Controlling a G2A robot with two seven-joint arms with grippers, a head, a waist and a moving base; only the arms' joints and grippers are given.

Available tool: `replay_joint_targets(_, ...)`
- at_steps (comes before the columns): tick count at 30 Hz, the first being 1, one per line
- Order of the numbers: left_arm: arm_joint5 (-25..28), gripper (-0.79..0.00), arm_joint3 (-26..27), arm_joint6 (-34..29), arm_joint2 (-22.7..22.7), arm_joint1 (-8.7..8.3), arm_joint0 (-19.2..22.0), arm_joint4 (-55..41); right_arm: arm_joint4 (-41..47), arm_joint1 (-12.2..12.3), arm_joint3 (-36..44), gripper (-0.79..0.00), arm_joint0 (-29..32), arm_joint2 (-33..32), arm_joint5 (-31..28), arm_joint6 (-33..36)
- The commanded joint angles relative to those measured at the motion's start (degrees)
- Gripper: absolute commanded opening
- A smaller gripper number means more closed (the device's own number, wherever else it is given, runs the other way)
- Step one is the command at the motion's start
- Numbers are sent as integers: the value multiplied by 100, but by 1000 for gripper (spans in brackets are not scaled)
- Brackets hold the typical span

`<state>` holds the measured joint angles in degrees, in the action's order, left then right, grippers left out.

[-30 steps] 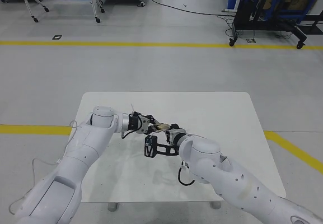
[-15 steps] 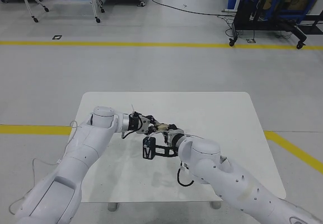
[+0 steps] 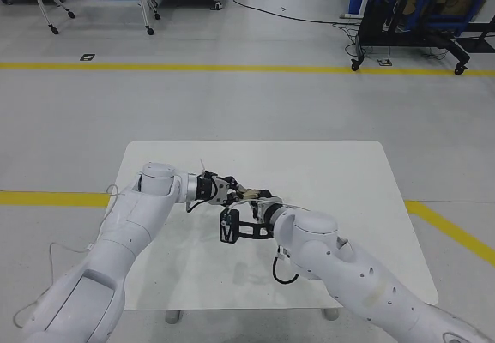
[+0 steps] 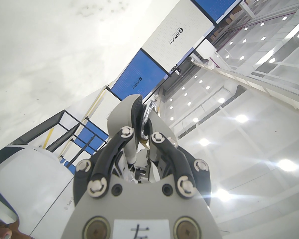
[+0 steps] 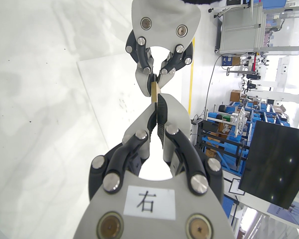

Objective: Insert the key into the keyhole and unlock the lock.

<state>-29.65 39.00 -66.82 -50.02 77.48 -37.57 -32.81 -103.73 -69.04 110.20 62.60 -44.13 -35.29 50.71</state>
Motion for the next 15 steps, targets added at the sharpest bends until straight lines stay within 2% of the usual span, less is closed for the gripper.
replay_joint_targets(1,-10,-785,-3,-2,8,2,4,4,-4,-8,5,-785,1,-5,-23,-40)
replay_joint_targets(15,-7,-785,-65,-280,22,18,13,-133,-32,-15,65,-785,79,-155,-268,-588)
